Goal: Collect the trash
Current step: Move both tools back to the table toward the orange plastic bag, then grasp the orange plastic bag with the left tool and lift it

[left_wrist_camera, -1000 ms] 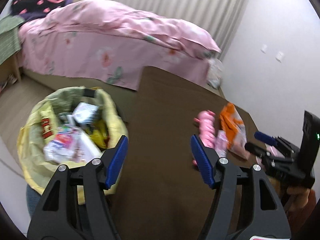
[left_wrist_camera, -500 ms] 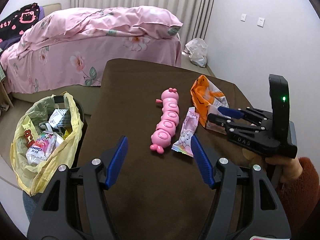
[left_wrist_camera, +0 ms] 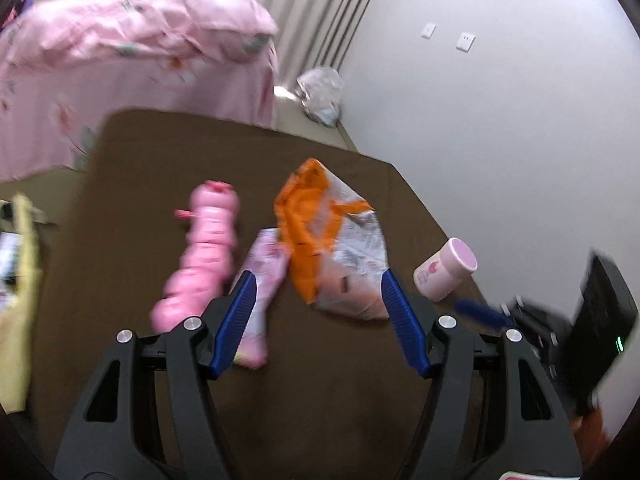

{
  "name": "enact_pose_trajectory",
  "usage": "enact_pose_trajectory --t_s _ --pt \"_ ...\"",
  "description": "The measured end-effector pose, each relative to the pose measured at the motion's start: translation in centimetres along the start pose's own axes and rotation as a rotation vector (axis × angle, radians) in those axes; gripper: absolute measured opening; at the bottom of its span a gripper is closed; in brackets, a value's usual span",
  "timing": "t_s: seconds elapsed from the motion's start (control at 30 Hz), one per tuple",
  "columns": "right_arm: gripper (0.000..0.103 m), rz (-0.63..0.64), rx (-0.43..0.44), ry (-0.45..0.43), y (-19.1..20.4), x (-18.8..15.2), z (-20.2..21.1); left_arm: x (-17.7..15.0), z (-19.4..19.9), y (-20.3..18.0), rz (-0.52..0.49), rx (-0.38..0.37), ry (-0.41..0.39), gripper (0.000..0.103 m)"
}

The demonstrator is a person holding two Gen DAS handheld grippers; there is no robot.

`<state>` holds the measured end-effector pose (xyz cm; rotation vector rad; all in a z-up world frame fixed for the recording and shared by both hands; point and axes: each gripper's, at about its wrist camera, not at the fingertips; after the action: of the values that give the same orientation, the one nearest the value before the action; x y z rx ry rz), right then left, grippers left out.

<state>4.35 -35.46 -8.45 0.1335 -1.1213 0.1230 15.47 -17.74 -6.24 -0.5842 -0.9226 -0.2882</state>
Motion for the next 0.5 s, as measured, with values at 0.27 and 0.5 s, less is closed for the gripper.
enact_pose_trajectory --t_s 0.27,0.5 --pt "0.032 -0.123 -0.062 0.015 -2.8 -2.4 2.8 -1.9 -6.8 -1.8 0.010 0.107 0.106 0.037" --pt "0.032 -0.145 -0.034 -0.009 -2.0 -1.9 2.4 0.1 1.1 -0.9 0.038 0.090 -0.014 0.029"
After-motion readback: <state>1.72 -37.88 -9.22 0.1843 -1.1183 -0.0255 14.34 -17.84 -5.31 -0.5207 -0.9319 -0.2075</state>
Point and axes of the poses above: each gripper's, at about its wrist camera, not at the fingertips, and z roughly against the way its jaws point, y to its left, x to its top, and after that the axes turned 15 degrees about -y, right-handed
